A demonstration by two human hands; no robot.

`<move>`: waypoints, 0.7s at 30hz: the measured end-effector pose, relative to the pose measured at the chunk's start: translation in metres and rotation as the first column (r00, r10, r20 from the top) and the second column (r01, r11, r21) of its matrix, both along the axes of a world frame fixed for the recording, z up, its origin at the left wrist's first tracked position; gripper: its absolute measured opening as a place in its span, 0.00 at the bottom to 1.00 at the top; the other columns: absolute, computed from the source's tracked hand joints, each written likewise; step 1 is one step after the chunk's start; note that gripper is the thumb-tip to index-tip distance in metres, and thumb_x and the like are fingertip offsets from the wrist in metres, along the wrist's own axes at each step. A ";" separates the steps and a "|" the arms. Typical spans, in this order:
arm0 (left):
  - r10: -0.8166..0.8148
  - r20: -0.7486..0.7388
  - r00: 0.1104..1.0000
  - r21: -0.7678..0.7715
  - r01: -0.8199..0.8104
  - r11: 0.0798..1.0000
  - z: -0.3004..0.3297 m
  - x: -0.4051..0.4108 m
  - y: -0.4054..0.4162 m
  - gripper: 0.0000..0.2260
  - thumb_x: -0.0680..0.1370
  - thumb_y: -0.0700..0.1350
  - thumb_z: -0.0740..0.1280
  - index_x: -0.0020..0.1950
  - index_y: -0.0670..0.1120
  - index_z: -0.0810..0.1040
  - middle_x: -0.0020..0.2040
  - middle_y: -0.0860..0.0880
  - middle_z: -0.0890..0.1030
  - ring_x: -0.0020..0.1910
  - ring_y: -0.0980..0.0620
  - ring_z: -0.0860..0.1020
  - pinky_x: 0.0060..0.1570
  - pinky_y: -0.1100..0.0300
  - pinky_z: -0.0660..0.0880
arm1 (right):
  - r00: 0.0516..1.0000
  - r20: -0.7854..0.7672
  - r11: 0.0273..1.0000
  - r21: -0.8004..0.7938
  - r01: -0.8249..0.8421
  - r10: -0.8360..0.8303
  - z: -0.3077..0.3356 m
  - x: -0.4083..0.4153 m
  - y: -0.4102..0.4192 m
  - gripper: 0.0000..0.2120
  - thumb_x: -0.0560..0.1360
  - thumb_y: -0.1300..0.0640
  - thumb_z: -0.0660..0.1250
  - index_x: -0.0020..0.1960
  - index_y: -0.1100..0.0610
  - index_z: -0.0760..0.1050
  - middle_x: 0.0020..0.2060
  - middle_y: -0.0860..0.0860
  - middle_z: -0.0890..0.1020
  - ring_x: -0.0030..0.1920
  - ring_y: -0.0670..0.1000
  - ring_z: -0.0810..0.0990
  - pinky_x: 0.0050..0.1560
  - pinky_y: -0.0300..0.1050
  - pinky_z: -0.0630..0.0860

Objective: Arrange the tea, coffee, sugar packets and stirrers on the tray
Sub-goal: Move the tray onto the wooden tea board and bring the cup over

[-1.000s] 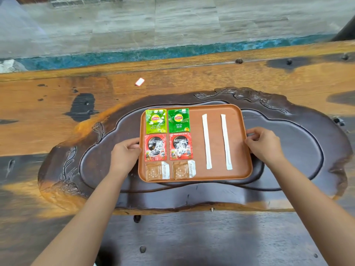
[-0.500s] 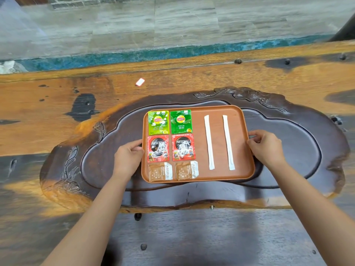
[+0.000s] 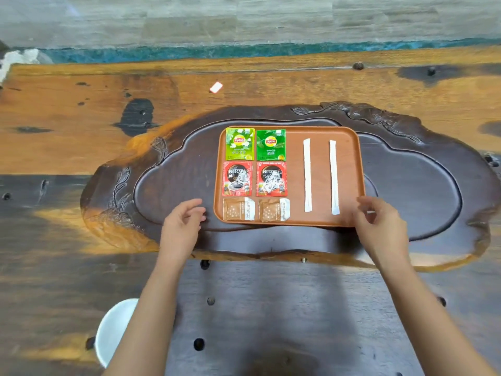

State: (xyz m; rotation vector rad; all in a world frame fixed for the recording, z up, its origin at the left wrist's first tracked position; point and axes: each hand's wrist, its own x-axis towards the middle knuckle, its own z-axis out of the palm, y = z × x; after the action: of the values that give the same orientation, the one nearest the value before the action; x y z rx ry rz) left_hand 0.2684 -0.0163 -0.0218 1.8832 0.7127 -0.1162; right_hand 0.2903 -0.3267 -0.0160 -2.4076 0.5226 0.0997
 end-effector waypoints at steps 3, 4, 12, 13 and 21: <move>-0.042 0.006 0.999 0.090 0.041 0.995 0.002 -0.054 -0.012 0.09 0.77 0.42 0.63 0.55 0.46 0.79 0.45 0.51 0.82 0.45 0.53 0.80 0.53 0.55 0.76 | 0.987 0.039 0.986 0.052 -0.157 0.155 -0.006 -0.048 0.037 0.12 0.72 0.64 0.65 0.55 0.58 0.78 0.49 0.57 0.82 0.49 0.59 0.79 0.48 0.47 0.72; -0.073 0.010 0.997 0.167 0.070 0.984 0.002 -0.072 -0.016 0.08 0.76 0.42 0.64 0.54 0.46 0.79 0.45 0.51 0.81 0.45 0.53 0.80 0.52 0.55 0.75 | 0.974 0.043 0.974 0.042 -0.223 0.222 -0.009 -0.063 0.050 0.12 0.71 0.65 0.66 0.54 0.59 0.78 0.49 0.57 0.82 0.50 0.59 0.79 0.50 0.48 0.73; -0.429 0.002 0.903 0.693 0.308 0.652 0.007 -0.156 0.018 0.14 0.75 0.45 0.57 0.52 0.41 0.80 0.47 0.45 0.82 0.48 0.50 0.75 0.50 0.58 0.70 | 0.684 0.093 0.684 -0.222 -0.694 0.724 -0.044 -0.121 0.107 0.16 0.71 0.55 0.58 0.55 0.58 0.77 0.53 0.56 0.78 0.55 0.55 0.72 0.54 0.54 0.75; -0.418 0.002 0.909 0.715 0.290 0.635 0.007 -0.161 0.029 0.14 0.75 0.44 0.58 0.52 0.40 0.80 0.48 0.44 0.82 0.49 0.49 0.74 0.50 0.56 0.70 | 0.642 0.092 0.642 -0.246 -0.726 0.761 -0.050 -0.121 0.108 0.17 0.72 0.55 0.57 0.56 0.58 0.76 0.54 0.57 0.78 0.58 0.56 0.71 0.56 0.56 0.74; -0.344 -0.244 0.907 0.765 0.398 0.506 -0.009 -0.198 0.114 0.22 0.74 0.46 0.57 0.64 0.38 0.72 0.60 0.38 0.76 0.59 0.40 0.73 0.55 0.46 0.72 | 0.283 -0.053 0.237 -0.413 -0.880 0.958 -0.086 -0.112 0.106 0.20 0.78 0.51 0.53 0.66 0.55 0.72 0.67 0.59 0.73 0.69 0.58 0.64 0.68 0.58 0.59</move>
State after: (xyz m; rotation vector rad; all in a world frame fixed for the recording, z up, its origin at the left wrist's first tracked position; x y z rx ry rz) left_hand 0.0708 0.0979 -0.0312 2.9367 0.3817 -0.1371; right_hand 0.1781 -0.2204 -0.1023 -2.6840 -1.2370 0.2705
